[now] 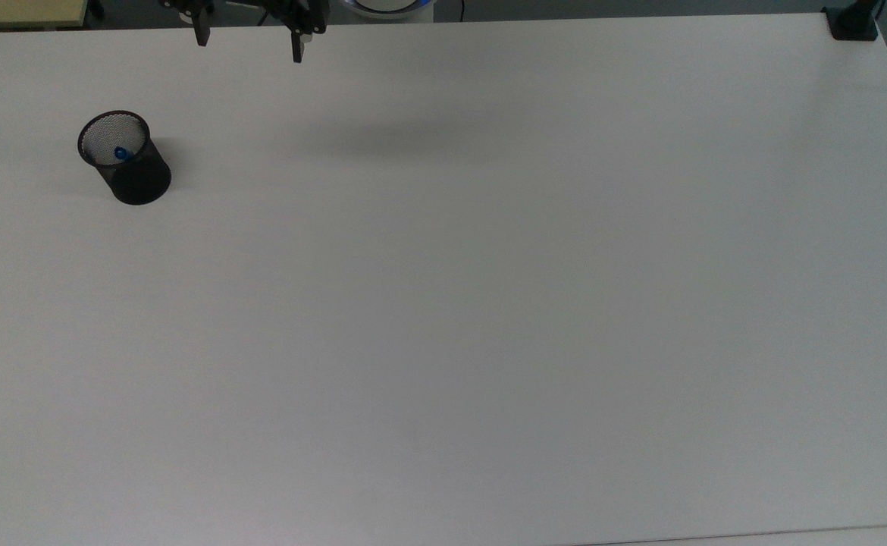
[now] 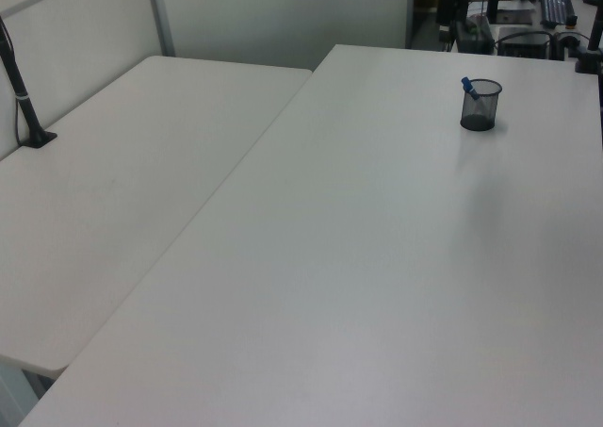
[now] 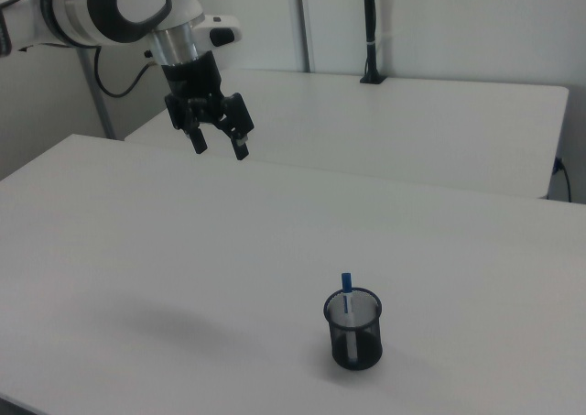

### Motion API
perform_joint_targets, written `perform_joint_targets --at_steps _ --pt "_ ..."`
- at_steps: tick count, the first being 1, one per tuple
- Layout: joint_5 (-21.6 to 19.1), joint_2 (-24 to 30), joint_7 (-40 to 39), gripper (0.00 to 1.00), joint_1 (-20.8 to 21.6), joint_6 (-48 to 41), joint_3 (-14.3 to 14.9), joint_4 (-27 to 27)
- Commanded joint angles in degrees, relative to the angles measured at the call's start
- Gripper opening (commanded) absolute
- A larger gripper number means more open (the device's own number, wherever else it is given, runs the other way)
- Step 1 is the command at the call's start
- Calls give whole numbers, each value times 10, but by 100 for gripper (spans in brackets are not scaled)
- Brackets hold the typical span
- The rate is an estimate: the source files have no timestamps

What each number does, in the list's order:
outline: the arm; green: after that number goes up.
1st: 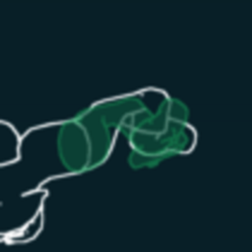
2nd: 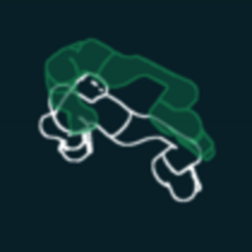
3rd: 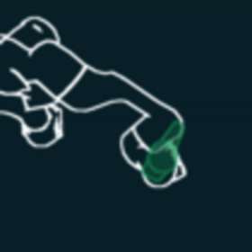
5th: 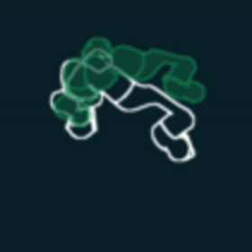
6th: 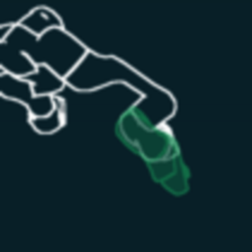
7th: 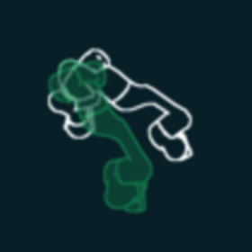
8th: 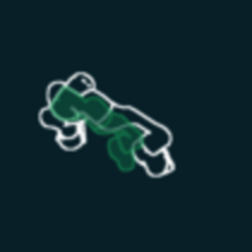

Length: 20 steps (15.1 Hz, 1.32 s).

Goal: Remove the marker
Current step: 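Move the gripper over the black mesh cup toward the blue marker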

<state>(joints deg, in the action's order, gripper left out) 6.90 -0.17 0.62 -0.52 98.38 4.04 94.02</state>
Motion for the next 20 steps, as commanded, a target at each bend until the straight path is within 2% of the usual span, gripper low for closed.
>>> perform_joint_targets --at_steps 1,14,16,18,20 --pt "-2 10 -4 100 -4 -17 -13 8" --pt "-2 12 -18 100 -11 -18 -15 7" --pt "-2 20 -77 100 -27 -28 -15 7" --pt "-1 20 -175 100 -50 -47 -13 6" --pt "7 18 -226 100 -76 -49 -12 6"
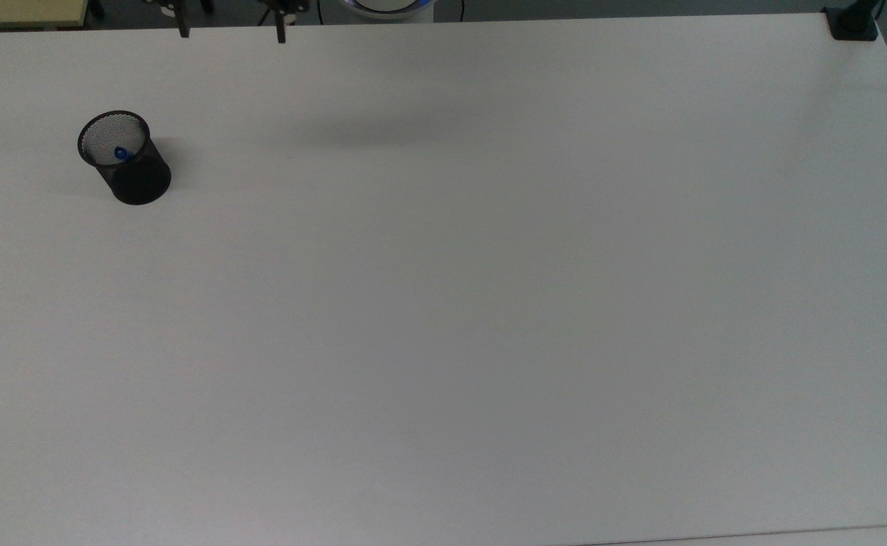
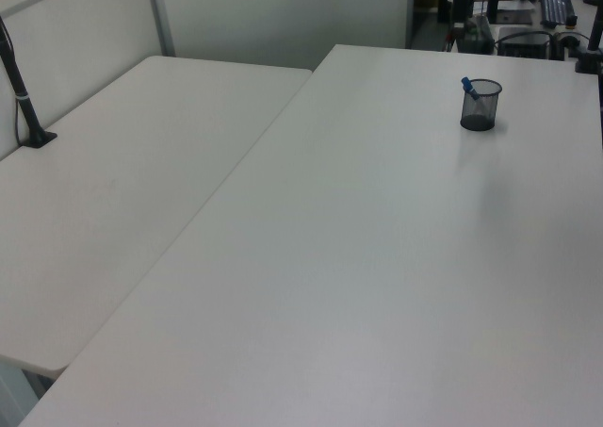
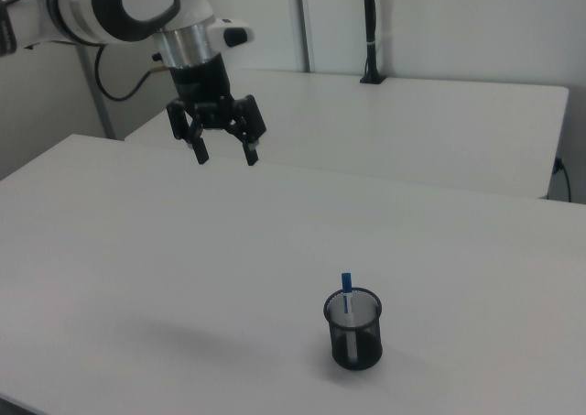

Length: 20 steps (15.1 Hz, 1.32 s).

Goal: Remove the marker
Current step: 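Move the gripper over the black mesh cup toward the blue marker, then lower the gripper and close it on the marker's blue cap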

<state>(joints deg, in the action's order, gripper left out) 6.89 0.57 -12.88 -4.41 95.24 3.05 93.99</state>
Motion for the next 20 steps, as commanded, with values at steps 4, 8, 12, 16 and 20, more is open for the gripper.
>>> perform_joint_targets --at_steps 4,8,12,16,20 --pt "46 7 -145 100 -87 -4 5 28" --pt "45 3 -149 100 -125 171 32 131" --pt "36 -44 -131 100 -136 255 34 160" --pt "-31 -69 -131 79 -140 274 34 158" --pt "-79 -87 -130 45 -140 321 34 158"
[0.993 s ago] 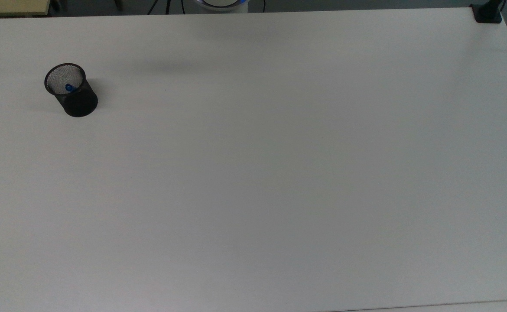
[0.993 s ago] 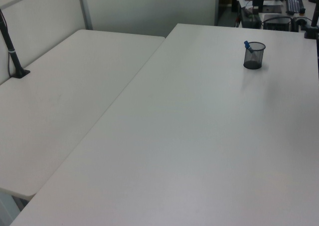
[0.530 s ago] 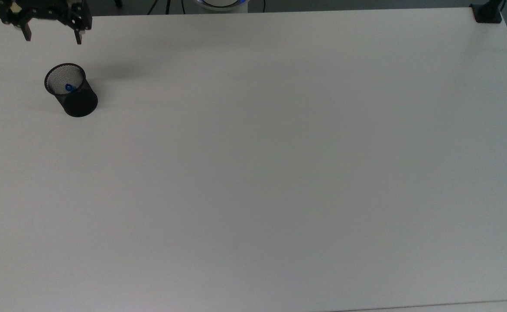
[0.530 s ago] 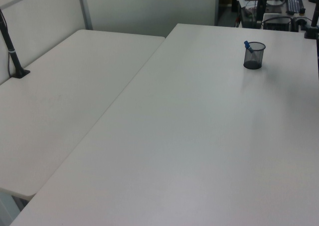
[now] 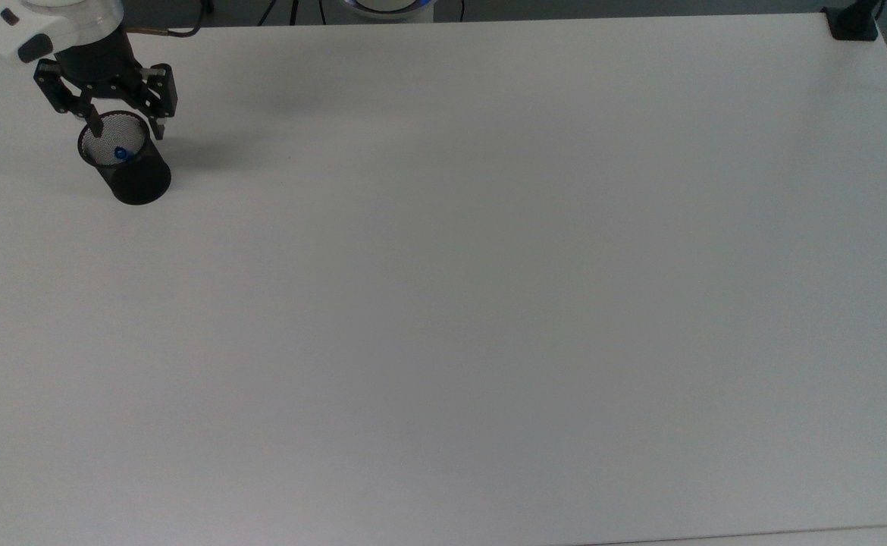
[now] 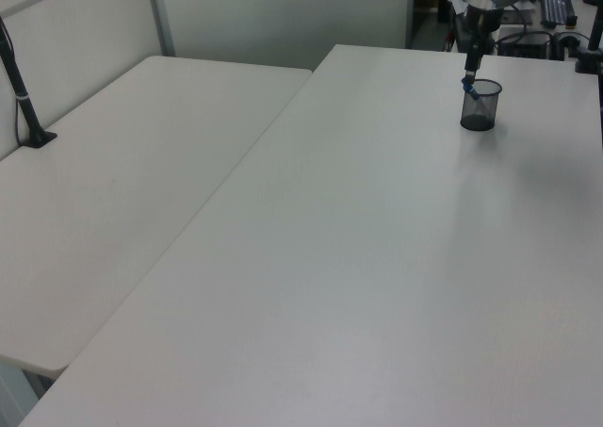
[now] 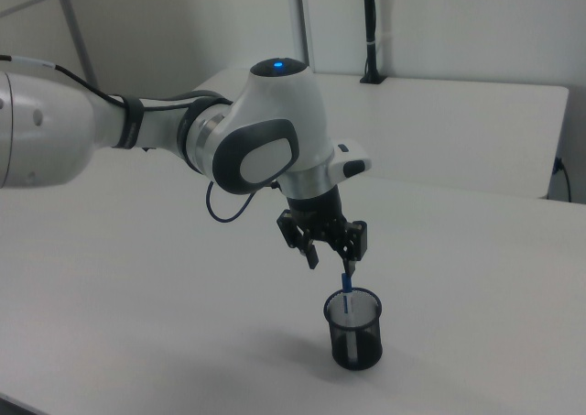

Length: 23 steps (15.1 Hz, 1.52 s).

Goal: Remove the marker
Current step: 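Lower the gripper and close it on the marker's blue cap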

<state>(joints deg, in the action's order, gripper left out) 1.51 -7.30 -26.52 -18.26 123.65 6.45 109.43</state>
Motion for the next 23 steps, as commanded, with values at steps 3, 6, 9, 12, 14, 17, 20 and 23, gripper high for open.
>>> perform_joint_targets --at_steps 3,6,9,12,14,17,20,23 --pt "-26 -22 7 45 0 64 0 3" --pt "-20 -24 5 45 -1 65 0 3" --pt "-19 -24 5 46 -4 65 0 4" --pt "-18 -24 4 24 -4 65 0 6" --pt "-18 -24 5 10 -3 65 0 6" --pt "-18 -24 4 1 -3 65 0 6" --pt "-18 -22 4 1 -4 64 0 6" --pt "-18 -16 4 1 -13 58 0 6"
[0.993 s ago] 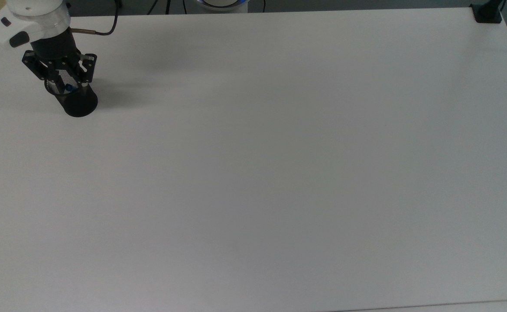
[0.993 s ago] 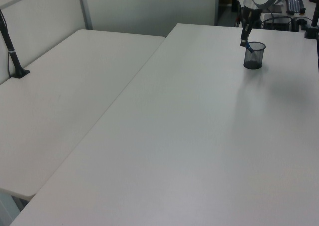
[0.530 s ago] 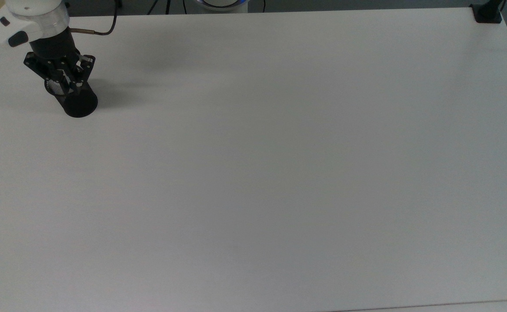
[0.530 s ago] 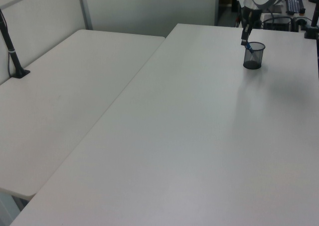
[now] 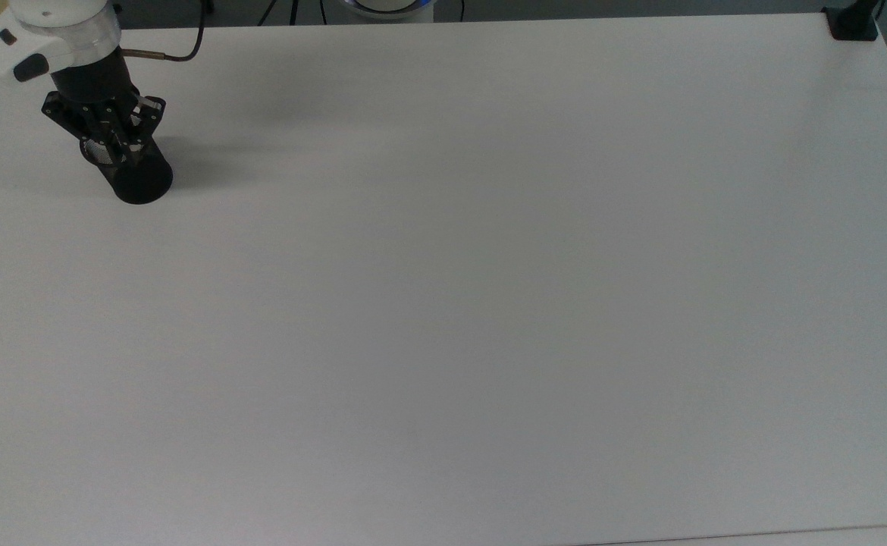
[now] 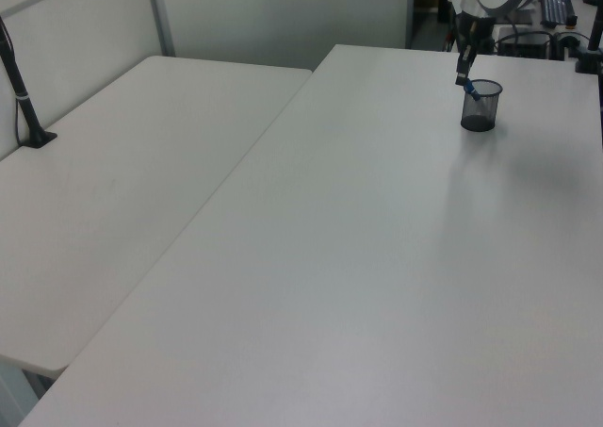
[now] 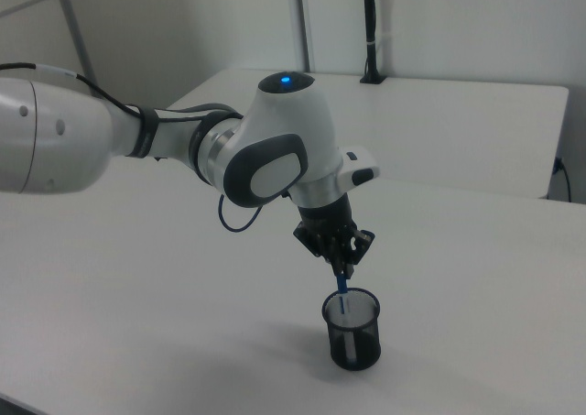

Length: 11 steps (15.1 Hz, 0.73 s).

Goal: Remove the marker
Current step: 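Lower the gripper and close it on the marker's blue cap, then lift the marker straight up out of the mesh cup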

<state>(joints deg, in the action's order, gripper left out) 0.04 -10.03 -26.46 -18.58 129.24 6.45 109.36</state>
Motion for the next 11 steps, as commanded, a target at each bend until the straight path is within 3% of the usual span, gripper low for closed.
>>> perform_joint_targets --at_steps 1,8,11 --pt "-3 13 4 1 -9 1 0 7" --pt "-3 48 4 1 -15 -30 0 1" --pt "-5 77 5 1 -14 -101 -1 -44"
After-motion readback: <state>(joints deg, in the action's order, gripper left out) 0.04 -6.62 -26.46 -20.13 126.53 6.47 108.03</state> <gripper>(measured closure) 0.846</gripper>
